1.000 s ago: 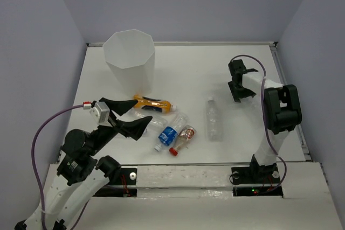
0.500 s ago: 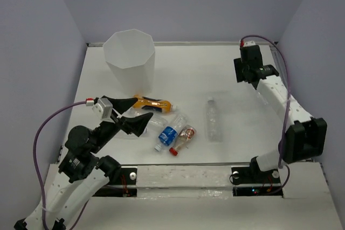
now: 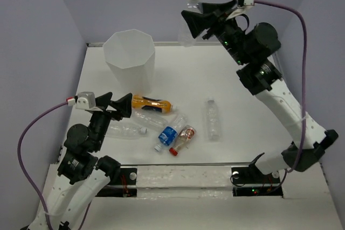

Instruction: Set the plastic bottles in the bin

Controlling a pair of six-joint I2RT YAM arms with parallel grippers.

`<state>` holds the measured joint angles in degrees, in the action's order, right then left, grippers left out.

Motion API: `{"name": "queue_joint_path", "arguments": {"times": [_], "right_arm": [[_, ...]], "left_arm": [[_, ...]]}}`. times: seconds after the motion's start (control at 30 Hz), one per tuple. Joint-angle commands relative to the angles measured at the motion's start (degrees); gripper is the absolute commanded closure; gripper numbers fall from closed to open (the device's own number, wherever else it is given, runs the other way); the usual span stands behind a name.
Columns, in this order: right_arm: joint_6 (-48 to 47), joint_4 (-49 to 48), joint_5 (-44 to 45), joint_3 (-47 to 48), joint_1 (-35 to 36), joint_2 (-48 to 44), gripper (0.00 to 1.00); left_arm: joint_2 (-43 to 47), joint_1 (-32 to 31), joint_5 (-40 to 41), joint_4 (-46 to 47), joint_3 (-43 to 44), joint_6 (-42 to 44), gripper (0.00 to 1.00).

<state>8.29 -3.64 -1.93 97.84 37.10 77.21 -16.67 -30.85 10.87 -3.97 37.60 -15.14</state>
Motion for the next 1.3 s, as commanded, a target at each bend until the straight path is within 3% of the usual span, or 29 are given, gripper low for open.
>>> {"name": "queue_joint_path", "arguments": {"times": [0.0, 0.33, 0.47, 0.5, 0.6, 0.63, 0.73, 0.83, 0.9, 1.0, 1.03, 1.13, 1.2, 1.27], "right_arm": [[4.97, -14.72, -8.78, 8.84, 4.03, 13.12, 0.63], [2.52, -21.32, -14.77, 35.98, 10.53, 40.7, 0.66], [1.38, -19.56, -13.1, 40.94, 11.06, 47.85, 0.62], [0.85, -19.56, -12.14, 40.59, 11.06, 48.82, 0.59], [-0.38, -19.48, -8.88, 38.39, 11.06, 49.26, 0.38], [-0.73, -19.22, -7.92, 37.95, 11.06, 49.09, 0.24], [-1.61, -17.55, -5.28, 37.6, 11.06, 48.56, 0.05], [-3.54, -12.55, -2.56, 36.9, 11.06, 45.07, 0.0], [-4.95, -10.78, -0.89, 34.71, 11.06, 41.81, 0.0], [-8.72, -8.49, 4.81, 23.22, 10.54, 32.07, 0.02], [-9.87, -8.32, 8.58, 13.87, 10.53, 29.08, 0.05], [-8.56, -4.46, 15.56, -0.41, 8.61, 17.65, 0.11], [-3.23, 3.25, 24.83, -12.9, 7.37, 10.55, 0.14], [0.91, 9.24, 28.38, -22.98, 4.84, 6.66, 0.14]], "left_arm": [[-2.05, 1.67, 8.11, -0.34, 2.12, -1.83, 0.01], [-5.75, 4.22, 6.71, -0.78, 2.3, -2.62, 0.01], [-5.57, 5.01, 6.44, -0.69, 2.3, -2.62, 0.01], [-5.57, 5.19, 6.35, -0.6, 2.3, -2.7, 0.01], [-5.57, 5.36, 6.18, -0.52, 2.3, -2.7, 0.01], [-5.57, 5.45, 6.0, -0.6, 2.3, -2.62, 0.01], [-5.66, 5.54, 5.74, -0.43, 2.3, -2.53, 0.01], [-5.57, 5.8, 5.82, -0.43, 2.3, -2.27, 0.01], [-5.31, 5.89, 6.26, -0.43, 2.38, -2.09, 0.01], [-4.43, 6.33, 6.97, -0.6, 2.3, -2.09, 0.01], [-4.08, 6.33, 6.88, -0.6, 2.3, -2.09, 0.01], [-3.46, 6.42, 6.62, -0.52, 2.3, -2.09, 0.01], [-3.11, 6.42, 5.74, -0.25, 2.3, -2.18, 0.01], [-2.85, 6.5, 5.39, -0.08, 2.21, -2.18, 0.01]]}}
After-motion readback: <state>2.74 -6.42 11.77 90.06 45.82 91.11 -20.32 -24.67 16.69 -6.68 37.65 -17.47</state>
